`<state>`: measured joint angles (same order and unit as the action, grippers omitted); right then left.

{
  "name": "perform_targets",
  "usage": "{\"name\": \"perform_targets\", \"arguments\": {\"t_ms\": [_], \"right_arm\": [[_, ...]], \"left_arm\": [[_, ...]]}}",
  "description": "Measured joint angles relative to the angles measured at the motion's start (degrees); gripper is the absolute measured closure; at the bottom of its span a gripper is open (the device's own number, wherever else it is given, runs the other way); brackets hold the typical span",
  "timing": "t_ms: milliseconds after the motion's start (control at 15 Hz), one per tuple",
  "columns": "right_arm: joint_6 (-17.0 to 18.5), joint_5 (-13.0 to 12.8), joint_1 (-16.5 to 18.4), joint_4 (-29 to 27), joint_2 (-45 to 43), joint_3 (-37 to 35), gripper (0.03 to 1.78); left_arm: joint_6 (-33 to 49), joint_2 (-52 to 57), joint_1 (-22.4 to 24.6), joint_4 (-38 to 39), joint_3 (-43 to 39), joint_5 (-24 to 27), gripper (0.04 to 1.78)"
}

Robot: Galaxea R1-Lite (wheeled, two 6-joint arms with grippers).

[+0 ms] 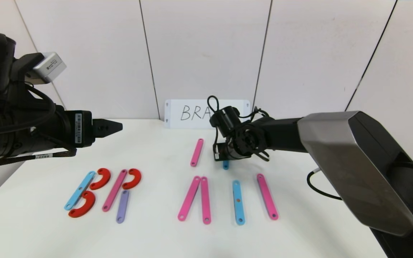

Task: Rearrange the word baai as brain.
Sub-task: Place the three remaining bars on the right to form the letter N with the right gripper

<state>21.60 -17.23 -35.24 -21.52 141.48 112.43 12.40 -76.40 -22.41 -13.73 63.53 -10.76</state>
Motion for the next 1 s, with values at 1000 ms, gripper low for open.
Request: {"name": "perform_targets", "arguments": {"t_ms": [1000], "right_arm": [[-6.1, -1.8, 5.6, -2.1, -5.4, 0.0, 1.54]], "left_arm": [[0.0, 0.0, 0.0, 0.0, 0.0, 0.0, 0.13]]}}
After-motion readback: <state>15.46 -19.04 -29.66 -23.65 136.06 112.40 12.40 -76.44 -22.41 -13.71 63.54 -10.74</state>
